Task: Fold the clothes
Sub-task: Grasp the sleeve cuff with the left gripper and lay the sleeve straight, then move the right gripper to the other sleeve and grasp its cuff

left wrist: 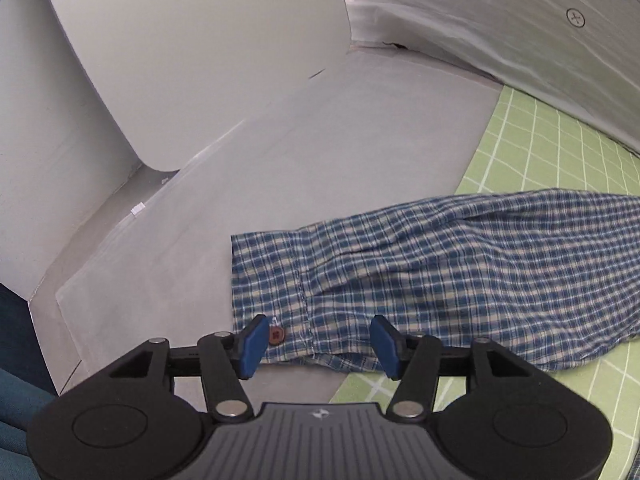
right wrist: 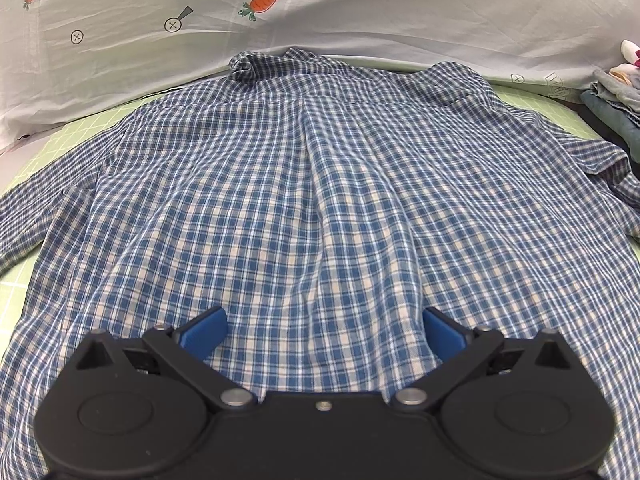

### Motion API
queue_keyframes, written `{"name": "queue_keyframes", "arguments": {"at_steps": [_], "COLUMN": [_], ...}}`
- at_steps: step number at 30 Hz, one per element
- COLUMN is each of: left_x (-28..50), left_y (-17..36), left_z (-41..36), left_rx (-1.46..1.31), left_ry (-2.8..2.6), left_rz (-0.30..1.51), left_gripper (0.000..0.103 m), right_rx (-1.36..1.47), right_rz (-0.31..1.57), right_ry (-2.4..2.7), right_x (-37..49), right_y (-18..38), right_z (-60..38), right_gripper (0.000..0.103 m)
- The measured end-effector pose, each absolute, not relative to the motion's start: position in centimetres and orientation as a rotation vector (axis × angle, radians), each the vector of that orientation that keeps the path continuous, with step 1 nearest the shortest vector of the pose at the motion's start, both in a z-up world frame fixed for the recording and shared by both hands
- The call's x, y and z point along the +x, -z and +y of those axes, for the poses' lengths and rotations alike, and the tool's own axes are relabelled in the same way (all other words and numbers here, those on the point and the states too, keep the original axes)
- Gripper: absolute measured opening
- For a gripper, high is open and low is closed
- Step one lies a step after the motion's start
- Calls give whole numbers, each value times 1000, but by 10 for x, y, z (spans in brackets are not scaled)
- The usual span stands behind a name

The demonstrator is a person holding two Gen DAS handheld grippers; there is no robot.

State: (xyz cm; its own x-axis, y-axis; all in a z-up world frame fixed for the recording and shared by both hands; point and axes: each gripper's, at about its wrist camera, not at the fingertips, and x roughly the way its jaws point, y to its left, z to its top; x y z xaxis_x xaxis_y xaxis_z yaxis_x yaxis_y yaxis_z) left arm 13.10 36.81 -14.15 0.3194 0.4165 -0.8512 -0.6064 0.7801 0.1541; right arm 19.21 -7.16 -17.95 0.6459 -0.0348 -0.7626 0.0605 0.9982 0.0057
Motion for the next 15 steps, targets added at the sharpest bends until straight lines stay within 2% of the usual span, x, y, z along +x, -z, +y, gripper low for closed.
{"name": "queue_keyframes", "arguments": {"at_steps": [7,9,15], "left_x": [125,125,123], "left_y": [137,130,112], "left_z": [342,323,241], "left_rx": [-218,-197,-107], "left_ry": [-613,-572,-388], "left_rz": [1085,1067,1038], "left_gripper": [61,65,66], "right_rx": [29,21,-8], "right_rz": [880,895,834], "right_ry": [43,22,34], "right_x": [195,195,166], "right_y": [178,176,157], "right_z": [-73,-75,-102], "right_gripper": [103,103,103]}}
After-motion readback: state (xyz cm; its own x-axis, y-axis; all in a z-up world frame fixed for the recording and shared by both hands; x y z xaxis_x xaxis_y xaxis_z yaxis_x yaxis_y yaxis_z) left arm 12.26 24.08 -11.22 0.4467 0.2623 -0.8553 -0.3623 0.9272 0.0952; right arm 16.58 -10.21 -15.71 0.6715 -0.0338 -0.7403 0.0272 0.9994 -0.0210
